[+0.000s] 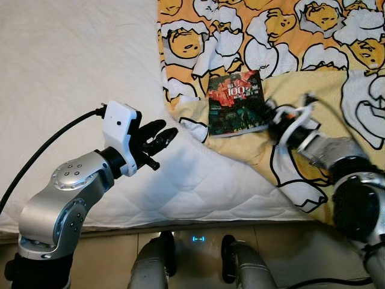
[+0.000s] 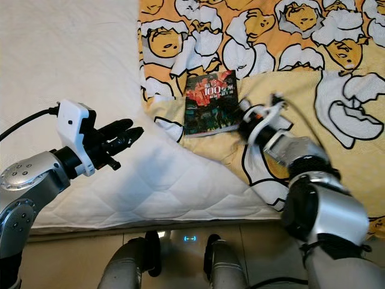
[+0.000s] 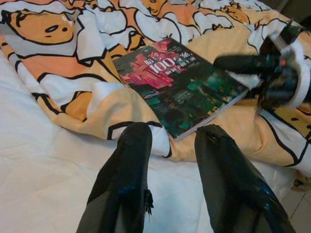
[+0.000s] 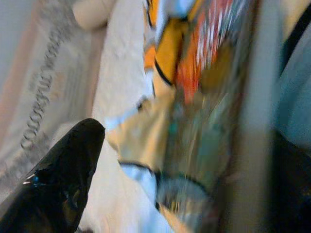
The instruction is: Clean up the room
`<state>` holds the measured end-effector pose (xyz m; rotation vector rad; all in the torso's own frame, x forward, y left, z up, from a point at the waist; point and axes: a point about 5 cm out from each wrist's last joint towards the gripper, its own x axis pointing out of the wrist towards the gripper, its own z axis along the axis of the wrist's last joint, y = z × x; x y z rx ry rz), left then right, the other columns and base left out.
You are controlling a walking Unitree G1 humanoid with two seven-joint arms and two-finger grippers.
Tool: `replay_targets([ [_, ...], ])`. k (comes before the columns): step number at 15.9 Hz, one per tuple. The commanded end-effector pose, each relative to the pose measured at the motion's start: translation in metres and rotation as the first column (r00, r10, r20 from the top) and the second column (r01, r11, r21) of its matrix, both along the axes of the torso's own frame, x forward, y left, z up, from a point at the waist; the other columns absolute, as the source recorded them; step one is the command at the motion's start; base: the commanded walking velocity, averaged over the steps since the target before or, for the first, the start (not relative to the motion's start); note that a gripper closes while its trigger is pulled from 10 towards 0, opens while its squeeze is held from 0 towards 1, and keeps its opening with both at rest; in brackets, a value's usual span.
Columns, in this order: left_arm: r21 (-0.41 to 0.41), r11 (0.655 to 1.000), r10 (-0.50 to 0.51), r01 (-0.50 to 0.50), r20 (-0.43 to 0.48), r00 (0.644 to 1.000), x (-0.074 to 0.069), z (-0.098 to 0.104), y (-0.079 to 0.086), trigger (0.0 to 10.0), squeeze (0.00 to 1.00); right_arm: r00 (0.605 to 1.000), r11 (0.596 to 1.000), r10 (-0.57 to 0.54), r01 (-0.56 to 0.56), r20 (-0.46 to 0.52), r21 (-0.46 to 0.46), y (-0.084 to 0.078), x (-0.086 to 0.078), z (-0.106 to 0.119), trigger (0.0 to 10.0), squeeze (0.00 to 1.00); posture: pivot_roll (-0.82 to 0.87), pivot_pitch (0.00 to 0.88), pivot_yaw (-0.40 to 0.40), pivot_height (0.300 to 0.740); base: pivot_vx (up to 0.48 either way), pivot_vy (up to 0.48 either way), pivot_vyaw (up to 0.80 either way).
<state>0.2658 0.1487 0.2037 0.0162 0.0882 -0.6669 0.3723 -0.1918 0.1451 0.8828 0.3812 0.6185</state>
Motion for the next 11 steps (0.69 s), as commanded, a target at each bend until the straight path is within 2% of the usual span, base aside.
replay_targets([
  [1, 0.001, 1.0, 0.007, -0.007, -0.005, 1.0, -0.002, -0.002, 0.001, 10.0, 0.0, 0.999, 0.999, 0.033, -0.033, -0.023, 0.003, 0.005, -0.004, -0.008, 10.0, 0.0, 0.05, 0.334, 0.032, 0.74, 0.0, 0.0, 0.0],
  [3, 0.0, 1.0, 0.011, -0.011, -0.008, 1.0, -0.002, -0.002, 0.002, 10.0, 0.0, 0.997, 0.998, 0.058, -0.059, -0.044, -0.003, 0.015, -0.006, -0.016, 10.0, 0.0, 0.05, 0.331, 0.03, 0.74, 0.0, 0.0, 0.0],
  [6, -0.003, 1.0, 0.013, -0.013, -0.004, 1.0, -0.001, -0.002, 0.002, 10.0, 0.0, 0.998, 0.999, 0.03, -0.029, -0.06, 0.017, 0.019, -0.004, -0.017, 9.8, 0.0, 0.05, 0.33, 0.029, 0.74, 0.0, 0.0, 0.0],
  [7, -0.005, 1.0, 0.015, -0.015, -0.003, 1.0, 0.0, -0.002, 0.001, 10.0, 0.0, 0.998, 1.0, 0.007, -0.007, -0.062, 0.003, 0.019, -0.004, -0.019, 2.8, 0.0, 0.05, 0.33, 0.029, 0.74, 0.0, 0.0, 0.0],
  [8, -0.006, 1.0, 0.015, -0.015, -0.003, 1.0, -0.001, -0.002, 0.001, 10.0, 0.0, 0.998, 1.0, -0.01, 0.01, -0.064, 0.001, 0.018, -0.004, -0.02, 0.0, 0.0, 0.05, 0.328, 0.029, 0.74, 0.0, 0.0, 0.0],
  [11, -0.006, 1.0, 0.014, -0.014, -0.003, 1.0, -0.001, -0.003, 0.0, 10.0, 0.0, 0.999, 0.999, -0.022, 0.023, -0.05, 0.023, 0.011, -0.004, -0.017, 0.0, 0.0, 0.05, 0.325, 0.029, 0.74, 0.0, 0.0, 0.0],
])
